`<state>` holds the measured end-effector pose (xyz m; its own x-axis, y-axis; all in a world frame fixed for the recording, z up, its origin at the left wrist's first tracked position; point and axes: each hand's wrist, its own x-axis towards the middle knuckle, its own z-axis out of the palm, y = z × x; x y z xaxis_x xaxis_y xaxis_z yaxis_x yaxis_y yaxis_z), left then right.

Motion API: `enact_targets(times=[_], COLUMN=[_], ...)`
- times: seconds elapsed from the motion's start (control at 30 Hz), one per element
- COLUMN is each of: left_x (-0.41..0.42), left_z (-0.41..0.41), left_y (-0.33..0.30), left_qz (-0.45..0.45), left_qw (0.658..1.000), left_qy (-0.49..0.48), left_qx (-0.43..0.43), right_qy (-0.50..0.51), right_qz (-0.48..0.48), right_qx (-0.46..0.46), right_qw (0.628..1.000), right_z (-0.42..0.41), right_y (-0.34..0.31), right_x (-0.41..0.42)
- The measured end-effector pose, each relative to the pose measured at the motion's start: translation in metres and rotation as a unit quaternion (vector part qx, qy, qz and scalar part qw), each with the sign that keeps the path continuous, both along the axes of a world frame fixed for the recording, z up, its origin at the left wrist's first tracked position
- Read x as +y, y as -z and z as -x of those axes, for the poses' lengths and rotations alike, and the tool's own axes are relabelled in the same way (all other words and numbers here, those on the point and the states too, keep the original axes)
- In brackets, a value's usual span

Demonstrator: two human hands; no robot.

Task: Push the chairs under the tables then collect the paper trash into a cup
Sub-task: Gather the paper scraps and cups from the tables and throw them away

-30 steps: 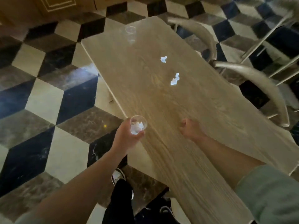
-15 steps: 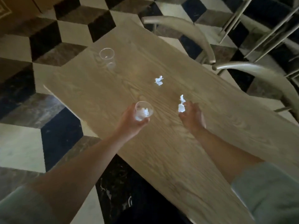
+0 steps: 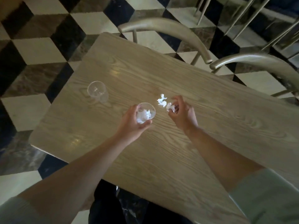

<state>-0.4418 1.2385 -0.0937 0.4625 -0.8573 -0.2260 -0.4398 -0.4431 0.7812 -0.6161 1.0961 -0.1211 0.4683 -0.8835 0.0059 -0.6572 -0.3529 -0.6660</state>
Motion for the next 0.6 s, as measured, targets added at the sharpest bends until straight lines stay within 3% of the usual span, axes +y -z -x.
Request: enact_targets(times=[0.1,0.17,0.23,0.3,0.43,0.53,0.6], left_x=[0.009,0.02,0.034,0.055,0.074,0.083,0.089], left_z=[-0.04,-0.071,-0.095,-0.13,-0.166,-0.193,-0.208], left_y=[0.008,0.009,0.008,0.009,0.01,0.006,0.004], left_qz=[0.01,0.013,0.011,-0.005,-0.031,-0.018,-0.01], left_qw=[0.999,0.999,0.998,0.996,0.996,0.996,0.996], left_qy=[0.037,0.051,0.069,0.088,0.075,0.078,0.085], left_qx=[-0.002,0.001,0.005,-0.004,-0.022,-0.031,-0.04], right_qy=[-0.017,0.049,0.136,0.147,0.049,-0.092,-0.189], right_qz=[-0.095,-0.087,-0.081,-0.104,-0.213,-0.18,-0.162], right_qx=[0.068,0.1,0.087,0.024,-0.123,0.008,0.132], right_qw=[0.993,0.99,0.984,0.983,0.968,0.979,0.96], right_z=[-0.051,-0.077,-0.093,-0.131,-0.195,-0.244,-0.272], right_y=[0.003,0.005,-0.003,-0.015,-0.044,-0.06,-0.068], right_x=[0.0,0.004,0.014,0.038,0.082,0.106,0.116])
